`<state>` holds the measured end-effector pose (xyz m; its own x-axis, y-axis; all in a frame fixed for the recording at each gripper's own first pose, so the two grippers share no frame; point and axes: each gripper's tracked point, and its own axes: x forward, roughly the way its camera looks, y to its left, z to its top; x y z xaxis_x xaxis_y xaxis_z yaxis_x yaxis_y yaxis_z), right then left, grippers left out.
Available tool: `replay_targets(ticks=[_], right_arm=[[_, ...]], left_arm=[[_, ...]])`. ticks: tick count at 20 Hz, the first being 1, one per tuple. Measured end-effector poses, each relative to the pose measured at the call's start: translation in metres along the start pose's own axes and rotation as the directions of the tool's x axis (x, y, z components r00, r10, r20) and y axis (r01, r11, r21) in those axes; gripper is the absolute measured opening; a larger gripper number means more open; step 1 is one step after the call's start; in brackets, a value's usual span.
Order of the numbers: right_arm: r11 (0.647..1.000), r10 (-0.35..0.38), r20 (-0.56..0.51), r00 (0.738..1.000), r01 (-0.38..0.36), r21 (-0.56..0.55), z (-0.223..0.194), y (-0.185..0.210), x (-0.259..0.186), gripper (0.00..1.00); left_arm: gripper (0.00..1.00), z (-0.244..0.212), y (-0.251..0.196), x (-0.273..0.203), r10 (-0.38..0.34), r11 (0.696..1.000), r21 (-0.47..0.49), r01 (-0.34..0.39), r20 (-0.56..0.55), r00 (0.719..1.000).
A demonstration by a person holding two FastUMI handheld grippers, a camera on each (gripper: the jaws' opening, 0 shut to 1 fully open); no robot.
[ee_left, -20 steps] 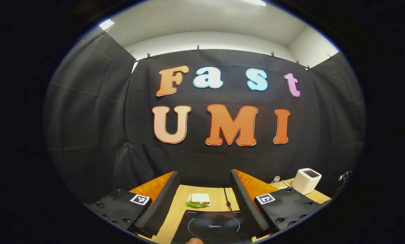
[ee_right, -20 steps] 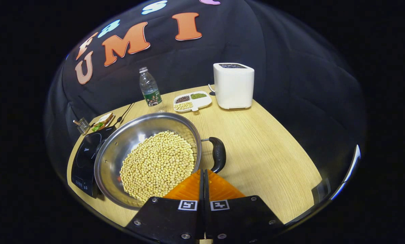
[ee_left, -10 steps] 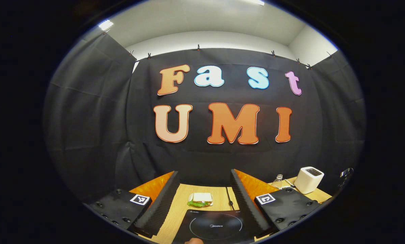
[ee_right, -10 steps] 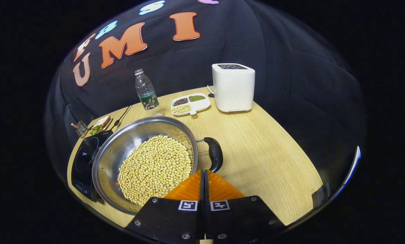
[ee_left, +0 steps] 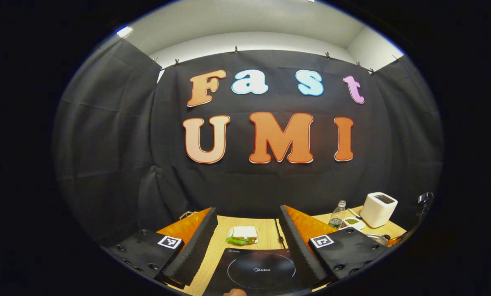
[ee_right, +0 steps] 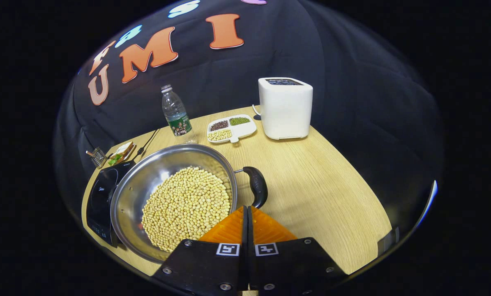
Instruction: First push the handle of the pot to place it horizontally, then grasp the pot with both hands and set it on the induction cooktop.
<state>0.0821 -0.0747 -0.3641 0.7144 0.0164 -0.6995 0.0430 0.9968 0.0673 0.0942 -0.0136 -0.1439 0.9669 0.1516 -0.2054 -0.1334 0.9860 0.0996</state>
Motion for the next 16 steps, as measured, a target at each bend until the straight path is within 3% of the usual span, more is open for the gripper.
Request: replay_targets(ticks=[6,16], right_arm=[[1.0,-0.03,0.009,1.0,0.03,-0.005,0.003,-0.007,0.008,0.0],[0.999,-0.018,0.062,0.998,0.016,0.036,0.016,-0.003,0.0,0.0]], left_arm=[[0.98,-0.036,-0.018,0.018,0.0,1.0,0.019,0.0,-0.03,1.0],[0.98,-0.124,-0.094,0.031,-0.11,0.994,-0.024,0.107,-0.148,0.983]])
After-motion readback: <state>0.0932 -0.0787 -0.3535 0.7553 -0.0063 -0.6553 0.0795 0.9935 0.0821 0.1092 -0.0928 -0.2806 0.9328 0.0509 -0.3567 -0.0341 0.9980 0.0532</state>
